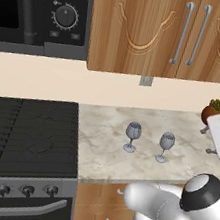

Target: Retrieve the wine glasses from the counter and place one next to each plate.

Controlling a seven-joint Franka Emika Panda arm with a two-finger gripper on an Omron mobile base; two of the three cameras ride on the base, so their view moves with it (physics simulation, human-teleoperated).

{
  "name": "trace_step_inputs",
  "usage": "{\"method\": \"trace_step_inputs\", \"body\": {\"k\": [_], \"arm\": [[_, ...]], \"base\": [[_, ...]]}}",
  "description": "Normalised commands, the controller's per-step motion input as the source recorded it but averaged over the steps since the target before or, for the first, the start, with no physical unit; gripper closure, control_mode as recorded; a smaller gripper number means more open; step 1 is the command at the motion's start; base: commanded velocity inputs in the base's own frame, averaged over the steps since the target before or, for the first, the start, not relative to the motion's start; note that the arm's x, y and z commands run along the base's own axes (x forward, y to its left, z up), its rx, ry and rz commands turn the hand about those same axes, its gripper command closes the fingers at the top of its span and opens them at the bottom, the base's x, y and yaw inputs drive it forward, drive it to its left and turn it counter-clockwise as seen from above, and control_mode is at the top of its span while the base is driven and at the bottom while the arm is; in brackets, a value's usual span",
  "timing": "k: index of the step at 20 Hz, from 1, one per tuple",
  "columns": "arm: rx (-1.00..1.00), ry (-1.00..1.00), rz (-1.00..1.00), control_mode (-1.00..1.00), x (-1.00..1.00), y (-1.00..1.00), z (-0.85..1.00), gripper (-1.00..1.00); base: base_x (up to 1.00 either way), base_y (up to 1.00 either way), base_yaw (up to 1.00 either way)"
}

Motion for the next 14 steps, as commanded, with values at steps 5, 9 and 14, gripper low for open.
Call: {"method": "trace_step_inputs", "body": {"k": [5,9,14], "arm": [[0.18,0.27,-0.13,-1.0,0.09,0.0,-0.11,-1.0],[0.19,0.18,-0.03,-1.0,0.01,-0.05,-0.14,-1.0],[0.05,0.06,0.0,-1.0,0.0,-0.18,-0.12,-1.0]], "base": [[0.0,0.0,0.0],[0.0,0.0,0.0],[0.0,0.0,0.0]]}}
